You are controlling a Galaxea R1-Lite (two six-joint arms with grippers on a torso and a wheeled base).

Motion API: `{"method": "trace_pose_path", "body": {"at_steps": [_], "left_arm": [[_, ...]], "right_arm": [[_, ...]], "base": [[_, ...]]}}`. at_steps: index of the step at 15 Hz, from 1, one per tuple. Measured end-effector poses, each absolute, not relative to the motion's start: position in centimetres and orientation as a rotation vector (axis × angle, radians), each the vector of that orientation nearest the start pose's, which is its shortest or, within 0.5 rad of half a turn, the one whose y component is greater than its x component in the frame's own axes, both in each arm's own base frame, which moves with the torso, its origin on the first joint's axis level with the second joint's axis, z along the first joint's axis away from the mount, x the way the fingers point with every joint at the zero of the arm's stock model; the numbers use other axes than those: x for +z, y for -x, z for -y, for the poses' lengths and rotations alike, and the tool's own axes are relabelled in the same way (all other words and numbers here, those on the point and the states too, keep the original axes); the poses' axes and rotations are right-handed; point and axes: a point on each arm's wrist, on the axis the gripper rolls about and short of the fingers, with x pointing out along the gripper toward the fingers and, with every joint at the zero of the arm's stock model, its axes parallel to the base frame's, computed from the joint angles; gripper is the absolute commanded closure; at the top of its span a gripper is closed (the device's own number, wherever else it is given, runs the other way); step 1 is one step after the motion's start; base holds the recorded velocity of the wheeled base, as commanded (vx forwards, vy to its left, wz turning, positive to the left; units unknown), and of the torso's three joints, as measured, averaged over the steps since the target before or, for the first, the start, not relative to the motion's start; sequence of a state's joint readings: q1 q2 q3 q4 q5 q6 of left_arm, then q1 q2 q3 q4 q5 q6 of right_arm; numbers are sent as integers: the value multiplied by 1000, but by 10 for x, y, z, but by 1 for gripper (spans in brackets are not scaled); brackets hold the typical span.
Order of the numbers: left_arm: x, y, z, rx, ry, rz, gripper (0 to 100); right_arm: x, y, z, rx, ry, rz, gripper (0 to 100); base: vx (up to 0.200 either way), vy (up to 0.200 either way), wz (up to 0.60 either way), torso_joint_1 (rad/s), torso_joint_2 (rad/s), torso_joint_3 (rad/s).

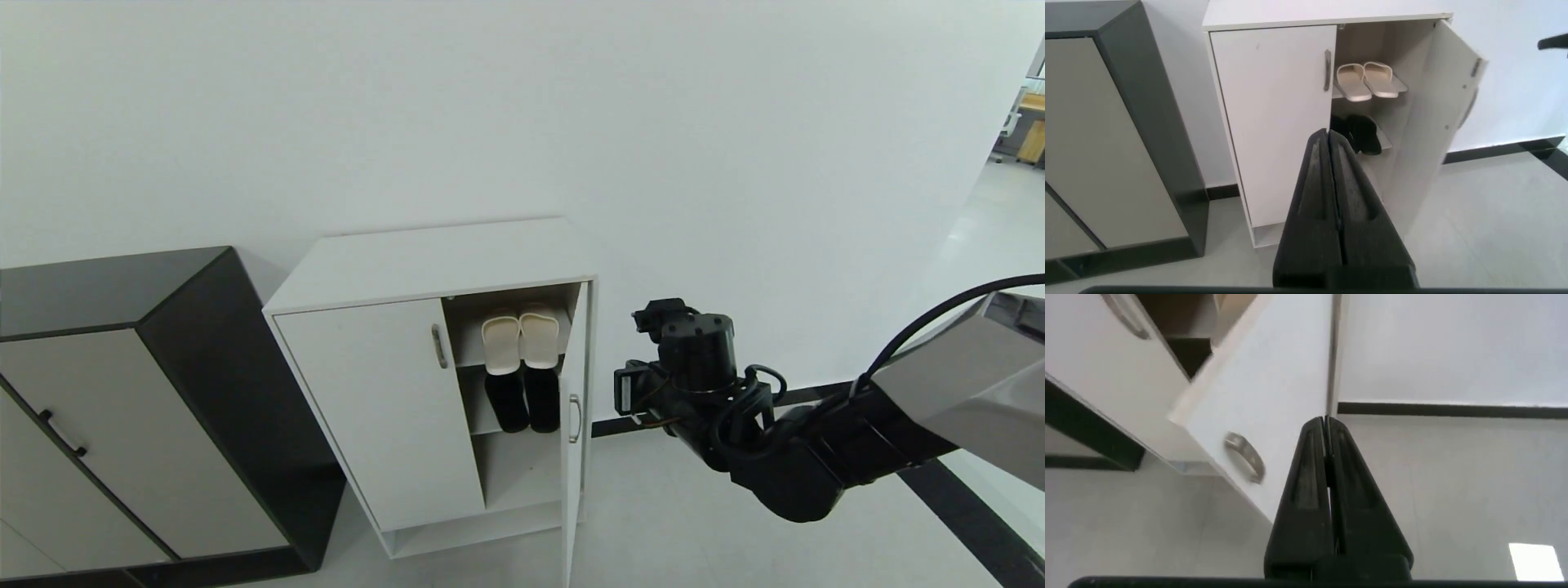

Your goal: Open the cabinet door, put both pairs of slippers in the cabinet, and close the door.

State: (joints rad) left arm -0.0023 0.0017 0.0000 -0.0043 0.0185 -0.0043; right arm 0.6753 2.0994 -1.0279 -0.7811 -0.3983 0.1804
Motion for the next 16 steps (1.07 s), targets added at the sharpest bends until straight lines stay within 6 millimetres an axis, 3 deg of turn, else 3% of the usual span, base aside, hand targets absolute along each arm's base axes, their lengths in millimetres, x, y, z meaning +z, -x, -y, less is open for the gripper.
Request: {"method": "trace_pose_path", "body": {"at_steps": [6,13,16], "left_arm": [[76,23,0,16,4,2,100],[76,23,0,16,4,2,100],[76,23,0,17,4,4,100]], "right_arm": [[105,-314,-238,280,5,-257,100],[99,-313,-239,285,17,-270,100],[100,-314,-238,290,25,-227,100]], "base": [[0,0,0,0,0,0],[0,0,600,2,4,2],[0,0,0,0,0,0]]}}
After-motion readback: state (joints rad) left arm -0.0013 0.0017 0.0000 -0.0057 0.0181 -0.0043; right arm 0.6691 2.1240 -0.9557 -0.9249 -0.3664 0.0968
